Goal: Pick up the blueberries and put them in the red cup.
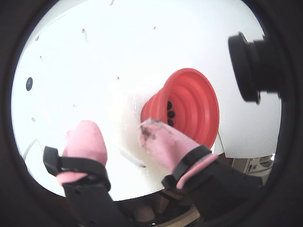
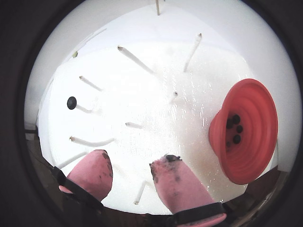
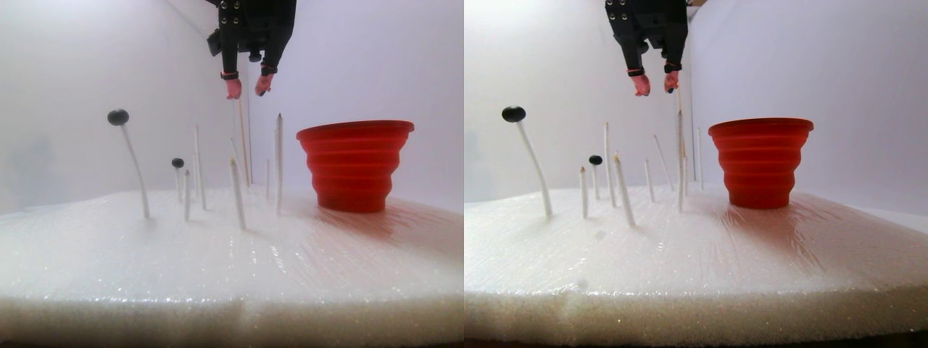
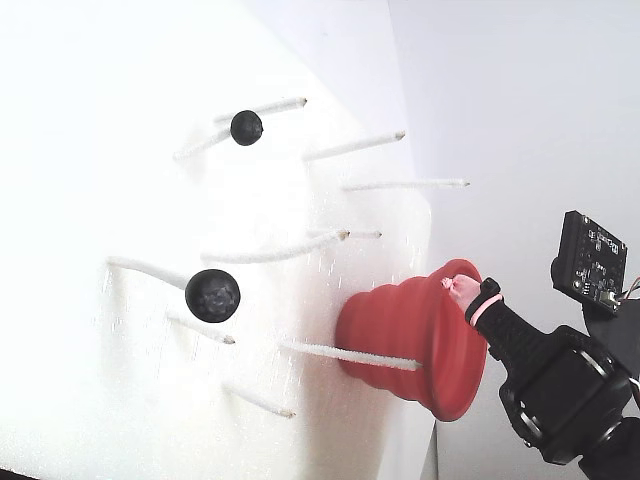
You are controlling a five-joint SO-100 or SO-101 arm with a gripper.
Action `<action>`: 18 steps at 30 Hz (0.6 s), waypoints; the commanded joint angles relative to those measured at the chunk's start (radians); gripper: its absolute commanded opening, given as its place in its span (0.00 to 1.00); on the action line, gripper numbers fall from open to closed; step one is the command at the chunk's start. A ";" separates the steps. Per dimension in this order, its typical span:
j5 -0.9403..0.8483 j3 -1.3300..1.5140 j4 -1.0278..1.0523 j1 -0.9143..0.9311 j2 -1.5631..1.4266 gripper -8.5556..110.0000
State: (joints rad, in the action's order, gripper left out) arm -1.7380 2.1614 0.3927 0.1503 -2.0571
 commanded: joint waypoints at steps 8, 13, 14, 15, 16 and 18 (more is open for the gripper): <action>0.017 -0.025 -0.002 -0.083 -0.094 0.20; 0.021 -0.026 -0.015 -0.117 -0.077 0.20; 0.021 -0.026 -0.017 -0.123 -0.072 0.20; 0.023 -0.026 -0.018 -0.129 -0.069 0.20; 0.025 -0.026 -0.020 -0.137 -0.066 0.20; 0.026 -0.026 -0.023 -0.147 -0.057 0.21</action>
State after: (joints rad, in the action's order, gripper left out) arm -1.7104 2.1614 0.3927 0.0291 -2.0571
